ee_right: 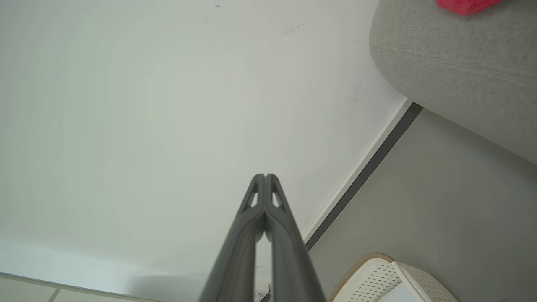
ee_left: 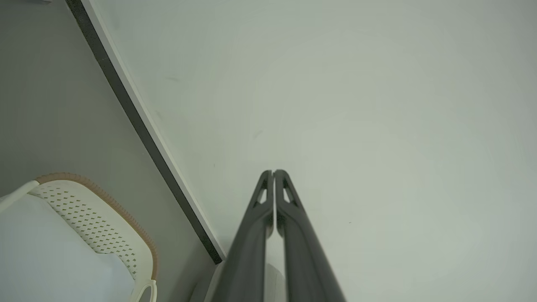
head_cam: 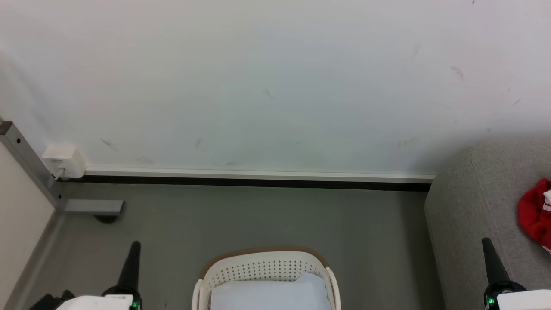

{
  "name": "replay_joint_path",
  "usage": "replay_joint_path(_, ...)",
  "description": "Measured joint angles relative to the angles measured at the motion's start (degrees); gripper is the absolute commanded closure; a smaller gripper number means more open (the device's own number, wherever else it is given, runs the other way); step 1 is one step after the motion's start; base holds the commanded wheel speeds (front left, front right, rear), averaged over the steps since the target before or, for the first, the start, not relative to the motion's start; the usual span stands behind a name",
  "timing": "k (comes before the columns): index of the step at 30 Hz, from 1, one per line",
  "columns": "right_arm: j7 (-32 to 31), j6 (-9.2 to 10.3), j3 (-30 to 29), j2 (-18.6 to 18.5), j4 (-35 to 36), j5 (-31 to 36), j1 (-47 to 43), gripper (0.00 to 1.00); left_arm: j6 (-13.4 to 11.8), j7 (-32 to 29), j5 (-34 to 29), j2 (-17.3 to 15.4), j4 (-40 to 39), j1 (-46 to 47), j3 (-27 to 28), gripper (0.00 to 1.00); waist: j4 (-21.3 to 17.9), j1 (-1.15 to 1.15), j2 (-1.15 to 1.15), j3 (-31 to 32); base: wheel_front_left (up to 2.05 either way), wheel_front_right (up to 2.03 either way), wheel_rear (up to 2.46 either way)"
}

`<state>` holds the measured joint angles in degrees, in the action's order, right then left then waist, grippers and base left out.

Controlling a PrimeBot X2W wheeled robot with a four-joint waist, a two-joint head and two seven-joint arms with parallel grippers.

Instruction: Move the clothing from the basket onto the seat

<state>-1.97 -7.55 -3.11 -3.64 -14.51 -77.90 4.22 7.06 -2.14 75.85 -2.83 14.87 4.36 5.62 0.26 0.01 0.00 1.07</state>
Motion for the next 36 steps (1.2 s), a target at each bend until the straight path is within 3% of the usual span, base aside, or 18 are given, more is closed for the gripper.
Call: replay_joint_path(36, -4.00, 0.00, -2.85, 0.52, 0.31, -12.71, 1.51, 1.00, 0.23, -3.94, 14.57, 0.02, -0.64, 1.51, 0.77, 1.00, -0.23, -0.01, 0.00, -1.10, 0.00, 0.00, 0.00)
